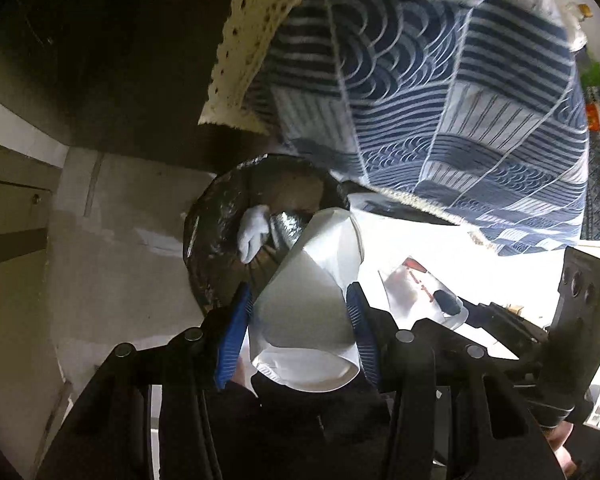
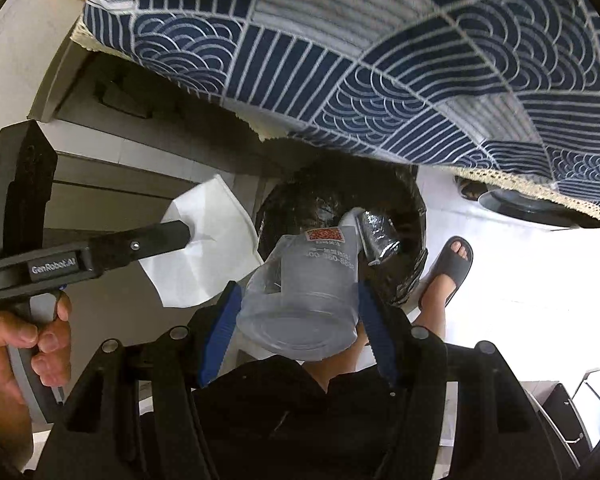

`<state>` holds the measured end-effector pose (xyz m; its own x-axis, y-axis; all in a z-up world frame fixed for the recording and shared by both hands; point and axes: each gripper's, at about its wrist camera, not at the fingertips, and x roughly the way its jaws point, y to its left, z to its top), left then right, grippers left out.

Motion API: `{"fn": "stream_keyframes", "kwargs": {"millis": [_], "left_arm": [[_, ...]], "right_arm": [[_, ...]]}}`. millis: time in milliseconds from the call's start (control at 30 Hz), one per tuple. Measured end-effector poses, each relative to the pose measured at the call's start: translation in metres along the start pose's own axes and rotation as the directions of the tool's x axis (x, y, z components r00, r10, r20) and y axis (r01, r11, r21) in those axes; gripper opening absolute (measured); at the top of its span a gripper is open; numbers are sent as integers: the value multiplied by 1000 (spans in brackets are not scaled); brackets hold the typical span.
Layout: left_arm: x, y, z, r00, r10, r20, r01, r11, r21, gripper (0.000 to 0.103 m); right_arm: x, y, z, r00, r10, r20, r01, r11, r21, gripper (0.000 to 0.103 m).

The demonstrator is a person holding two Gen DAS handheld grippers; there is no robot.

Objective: Collect trash
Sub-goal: 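Open both tools to drop the napkin and cup into the bin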

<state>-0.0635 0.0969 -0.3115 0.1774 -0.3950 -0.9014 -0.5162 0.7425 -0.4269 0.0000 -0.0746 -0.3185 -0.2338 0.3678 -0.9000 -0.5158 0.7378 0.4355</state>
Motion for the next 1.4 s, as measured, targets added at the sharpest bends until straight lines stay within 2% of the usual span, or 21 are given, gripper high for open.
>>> {"fn": "stream_keyframes", "kwargs": {"millis": [100,133,167,200,633,833,900,967,1000,1033,1067,1167,1300,1367,1400], "left_arm": [[7,-1,1,999,14,-33,-14,1000,0,49],[11,-1,1,998,23,-59,-24,1000,-4,50],[12,1,2,998,31,-59,-32,999,-15,57],[11,3,2,998,33,-52,-34,999,-25,63],[1,2,7,998,44,-48,-45,998,-35,63],[-14,-4,10,999,46,-17,-47,999,-22,63],[-19,-3,12,999,40,-5,-40,999,-25,67],[-27,-4,14,999,37,12,-36,999,-19,67],[-30,-6,14,999,36,18,-36,999,-13,67],[-33,-7,15,999,32,24,-32,999,-10,67],[-39,-9,15,999,28,33,-28,1000,-7,68],[-56,-15,15,998,17,62,-17,1000,10,80],[-83,-27,13,993,-16,117,10,999,44,83],[-98,-36,13,988,-34,149,24,997,71,93],[-106,-41,14,985,-45,166,31,996,85,94]], "right_arm": [[5,-3,-1,1000,18,-15,-18,1000,14,61],[6,-4,-1,999,34,-18,-34,999,17,69],[7,-5,1,999,42,-19,-42,999,19,81],[5,-5,2,999,43,-9,-43,999,20,83],[-18,-12,4,998,34,49,-36,998,47,83],[-36,-11,4,996,34,86,-39,998,50,86],[-45,-9,5,994,43,103,-49,997,53,86],[-53,-7,7,992,49,119,-56,997,56,86],[-59,-5,8,990,55,131,-62,997,51,89],[-64,-3,8,988,52,143,-60,997,48,97],[-69,-3,8,986,51,156,-59,997,47,98],[-86,2,8,980,49,192,-57,998,37,98],[-115,10,7,965,35,260,-45,998,32,98],[-132,13,6,953,20,303,-30,999,29,98],[-144,15,6,943,12,332,-22,999,27,98]]}}
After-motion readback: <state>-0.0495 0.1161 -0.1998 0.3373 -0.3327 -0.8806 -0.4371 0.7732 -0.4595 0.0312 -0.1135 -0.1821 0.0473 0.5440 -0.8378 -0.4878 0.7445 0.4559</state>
